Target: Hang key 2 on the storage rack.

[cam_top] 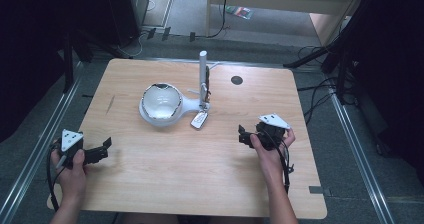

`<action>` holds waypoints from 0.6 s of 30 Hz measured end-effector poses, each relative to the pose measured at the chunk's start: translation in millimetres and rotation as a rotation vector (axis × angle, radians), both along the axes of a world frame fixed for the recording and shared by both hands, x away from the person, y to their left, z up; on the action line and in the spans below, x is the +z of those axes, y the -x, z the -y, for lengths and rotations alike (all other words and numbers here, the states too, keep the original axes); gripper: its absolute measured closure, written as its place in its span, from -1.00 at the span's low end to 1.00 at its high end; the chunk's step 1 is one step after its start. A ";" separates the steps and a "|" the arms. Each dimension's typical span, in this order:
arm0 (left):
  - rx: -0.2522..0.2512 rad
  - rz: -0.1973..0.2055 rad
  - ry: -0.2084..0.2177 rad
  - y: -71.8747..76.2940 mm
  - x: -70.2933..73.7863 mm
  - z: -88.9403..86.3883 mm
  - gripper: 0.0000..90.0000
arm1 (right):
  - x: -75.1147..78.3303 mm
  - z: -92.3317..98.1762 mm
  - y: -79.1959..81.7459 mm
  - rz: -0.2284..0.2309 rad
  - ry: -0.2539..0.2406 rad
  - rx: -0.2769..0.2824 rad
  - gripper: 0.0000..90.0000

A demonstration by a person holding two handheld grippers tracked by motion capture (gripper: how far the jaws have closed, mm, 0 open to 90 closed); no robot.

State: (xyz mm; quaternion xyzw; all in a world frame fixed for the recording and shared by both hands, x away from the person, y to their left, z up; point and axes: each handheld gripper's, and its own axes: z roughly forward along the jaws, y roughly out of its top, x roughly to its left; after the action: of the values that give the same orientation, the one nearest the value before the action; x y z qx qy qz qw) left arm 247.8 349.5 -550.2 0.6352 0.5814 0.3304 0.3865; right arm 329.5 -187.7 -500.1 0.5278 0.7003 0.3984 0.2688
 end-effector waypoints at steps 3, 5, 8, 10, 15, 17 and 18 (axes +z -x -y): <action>0.000 0.001 0.004 -0.1 0.0 -0.1 -1.00 | -4.2 8.3 4.4 -0.010 0.001 -0.015 -1.00; 0.001 0.002 0.005 -0.1 -0.1 -0.2 -1.00 | -7.0 13.3 7.3 -0.015 0.001 -0.019 -1.00; 0.000 0.001 0.003 0.0 -0.1 0.0 -1.00 | -10.5 20.5 11.0 -0.020 0.008 -0.025 -1.00; 0.001 0.002 0.003 0.0 -0.1 0.0 -1.00 | -13.5 27.1 13.6 -0.021 0.010 -0.038 -1.00; 0.000 0.002 0.003 0.0 0.0 -0.1 -1.00 | -19.8 41.3 19.2 -0.031 0.002 -0.062 -1.00; 0.000 0.002 0.002 0.0 0.0 0.0 -1.00 | -21.9 45.5 21.6 -0.037 0.003 -0.072 -1.00; 0.000 0.002 0.002 0.0 -0.1 0.0 -1.00 | -22.7 47.6 22.7 -0.039 0.001 -0.075 -1.00</action>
State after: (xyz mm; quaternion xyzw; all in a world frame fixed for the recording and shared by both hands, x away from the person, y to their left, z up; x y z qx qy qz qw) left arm 247.8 349.5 -550.2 0.6345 0.5814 0.3304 0.3877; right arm 306.8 -235.3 -522.8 0.5612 0.6854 0.3774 0.2699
